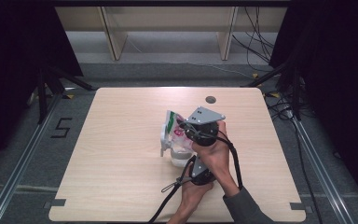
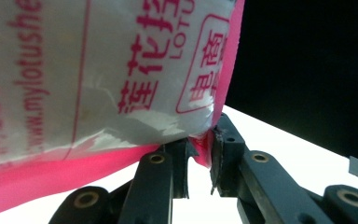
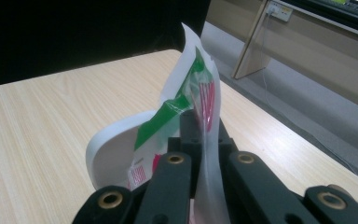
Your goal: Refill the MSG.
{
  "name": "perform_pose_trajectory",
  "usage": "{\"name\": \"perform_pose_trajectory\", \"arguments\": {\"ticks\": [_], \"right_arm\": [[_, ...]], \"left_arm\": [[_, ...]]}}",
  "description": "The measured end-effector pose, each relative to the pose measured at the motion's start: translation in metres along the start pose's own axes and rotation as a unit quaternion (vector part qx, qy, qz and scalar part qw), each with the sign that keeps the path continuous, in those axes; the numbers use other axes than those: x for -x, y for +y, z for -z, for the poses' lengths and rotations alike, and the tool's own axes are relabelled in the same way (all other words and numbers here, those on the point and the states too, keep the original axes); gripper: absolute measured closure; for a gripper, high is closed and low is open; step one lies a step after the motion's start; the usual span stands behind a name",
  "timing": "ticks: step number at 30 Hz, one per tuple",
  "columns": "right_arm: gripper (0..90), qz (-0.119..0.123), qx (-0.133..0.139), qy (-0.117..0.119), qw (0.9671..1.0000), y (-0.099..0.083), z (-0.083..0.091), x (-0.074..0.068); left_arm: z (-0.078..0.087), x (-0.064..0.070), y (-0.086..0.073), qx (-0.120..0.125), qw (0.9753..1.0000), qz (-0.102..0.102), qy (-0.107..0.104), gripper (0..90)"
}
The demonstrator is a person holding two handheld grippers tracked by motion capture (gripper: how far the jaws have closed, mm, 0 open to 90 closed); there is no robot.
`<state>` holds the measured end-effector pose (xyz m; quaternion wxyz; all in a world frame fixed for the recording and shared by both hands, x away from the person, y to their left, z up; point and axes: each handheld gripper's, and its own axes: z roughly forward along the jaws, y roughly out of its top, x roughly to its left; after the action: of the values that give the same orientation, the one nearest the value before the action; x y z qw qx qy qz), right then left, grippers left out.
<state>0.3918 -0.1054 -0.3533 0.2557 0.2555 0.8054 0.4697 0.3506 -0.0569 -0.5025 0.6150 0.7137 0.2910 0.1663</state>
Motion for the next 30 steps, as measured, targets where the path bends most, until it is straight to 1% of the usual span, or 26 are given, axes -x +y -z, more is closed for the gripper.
{"name": "perform_pose_trajectory", "arguments": {"ticks": [2,3,6,7,9,12,14,15,16,17,19,20,21,22,23,26,28,29,30], "right_arm": [[89.6,0.0,-0.001,-0.001,1.0,-0.0001,-0.0001,-0.0003],[89.6,0.005,0.005,-0.009,0.9999,-0.0001,-0.0004,0.0006],[89.6,0.004,0.005,-0.008,1.0,-0.0001,-0.0005,0.0003],[89.6,0.0,0.001,-0.002,1.0,0.0002,-0.0001,-0.0004],[89.6,0.0,0.001,-0.001,1.0,0.0003,-0.0001,0.0001],[89.6,0.001,0.0,-0.001,1.0,0.0003,-0.0001,0.0],[89.6,0.001,0.001,-0.001,1.0,0.0005,-0.0001,0.0],[89.6,0.005,0.003,-0.002,1.0,0.0005,-0.0003,0.0003],[89.6,-0.002,0.001,-0.001,1.0,0.0005,0.0,-0.0007],[89.6,0.005,0.002,-0.001,1.0,0.0007,-0.0002,0.0001],[89.6,0.003,0.002,-0.001,1.0,0.0006,-0.0004,0.0001],[89.6,0.006,0.005,-0.007,0.9999,0.0006,-0.0005,0.0005],[89.6,0.003,0.004,-0.004,1.0,0.0005,-0.0004,-0.0001],[89.6,0.005,0.002,-0.001,1.0,0.0007,-0.0003,0.0002],[89.6,0.001,0.001,-0.002,1.0,0.0008,-0.0002,-0.0002],[89.6,0.005,0.003,-0.002,1.0,0.0008,-0.0004,0.0005],[89.6,0.001,0.001,-0.001,1.0,0.0009,-0.0002,0.0],[89.6,0.001,0.002,-0.002,1.0,0.0009,-0.0003,0.0003],[89.6,0.007,0.008,-0.008,0.9999,0.0008,-0.0007,0.001]], "left_arm": [[0.0001,0.0001,0.0,-0.001,1.0,-0.001,0.001,78.5],[0.0001,-0.0001,0.0001,0.0,1.0,0.0,0.0,78.5],[0.0002,0.0,0.0001,0.0,1.0,0.001,0.0,78.5],[0.0002,0.0003,0.0002,0.0,1.0,-0.001,0.002,78.5],[0.0002,-0.0003,0.0003,-0.001,1.0,0.001,-0.001,78.5],[0.0004,0.0005,0.0003,0.003,1.0,0.002,-0.001,78.5],[0.0003,-0.0002,0.0006,0.0,1.0,0.0,0.001,78.5],[0.0005,-0.0002,0.0005,0.001,1.0,0.001,-0.001,78.6],[0.0006,0.0001,0.0005,0.001,1.0,0.001,0.0,78.5],[0.0008,0.0002,0.0006,0.001,1.0,0.001,0.0,78.5],[0.0005,-0.0004,0.0005,0.0,1.0,0.002,-0.001,78.5],[0.0005,-0.0004,0.0005,0.0,1.0,0.002,-0.001,78.5],[0.0007,-0.0003,0.0005,0.001,1.0,0.001,-0.001,78.5],[0.0008,-0.0002,0.0006,0.001,1.0,0.001,-0.001,78.5],[0.0008,-0.0006,0.0007,0.001,1.0,0.0,-0.002,78.5],[0.0007,-0.0004,0.0006,0.0,1.0,0.001,-0.001,78.6],[0.0007,-0.0007,0.0008,0.001,1.0,0.0,-0.001,78.6],[0.0006,-0.0008,0.0008,0.0,1.0,0.0,-0.001,78.6],[0.0005,-0.0007,0.0007,0.0,1.0,0.001,-0.001,78.6]]}}
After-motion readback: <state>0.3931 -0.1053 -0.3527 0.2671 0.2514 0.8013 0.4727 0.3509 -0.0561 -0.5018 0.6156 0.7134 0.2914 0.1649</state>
